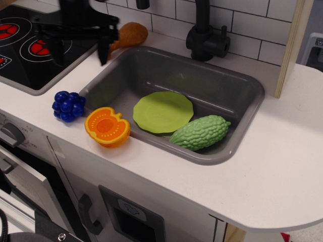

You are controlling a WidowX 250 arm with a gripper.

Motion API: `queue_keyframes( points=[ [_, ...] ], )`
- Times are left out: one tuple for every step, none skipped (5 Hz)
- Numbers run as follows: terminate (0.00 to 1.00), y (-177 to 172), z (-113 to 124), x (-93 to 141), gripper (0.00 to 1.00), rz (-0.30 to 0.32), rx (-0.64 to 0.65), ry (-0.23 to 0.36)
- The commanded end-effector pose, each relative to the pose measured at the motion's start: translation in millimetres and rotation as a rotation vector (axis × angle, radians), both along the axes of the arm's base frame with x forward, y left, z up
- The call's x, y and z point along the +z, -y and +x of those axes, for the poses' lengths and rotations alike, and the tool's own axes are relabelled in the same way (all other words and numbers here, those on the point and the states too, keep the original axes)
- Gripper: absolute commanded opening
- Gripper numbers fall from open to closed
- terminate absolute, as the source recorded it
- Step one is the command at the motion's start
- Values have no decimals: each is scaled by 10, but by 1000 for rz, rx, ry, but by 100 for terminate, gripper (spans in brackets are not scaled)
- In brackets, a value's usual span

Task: Put blueberries on plate sink

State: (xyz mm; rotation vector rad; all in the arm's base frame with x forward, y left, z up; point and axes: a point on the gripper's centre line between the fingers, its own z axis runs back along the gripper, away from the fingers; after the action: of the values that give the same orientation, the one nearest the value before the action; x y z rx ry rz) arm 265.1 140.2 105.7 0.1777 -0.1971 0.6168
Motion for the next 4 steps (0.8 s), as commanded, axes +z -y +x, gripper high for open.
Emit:
queue_keyframes(
  points=[
    [0, -199, -118, 220, 100, -22, 52, 60],
    [0, -145, -191, 131, 100, -4, 107, 93],
    [0, -126, -276, 69, 100, -14, 195, 97],
    [0, -158, -281, 9, 100, -22, 242, 88]
  ],
)
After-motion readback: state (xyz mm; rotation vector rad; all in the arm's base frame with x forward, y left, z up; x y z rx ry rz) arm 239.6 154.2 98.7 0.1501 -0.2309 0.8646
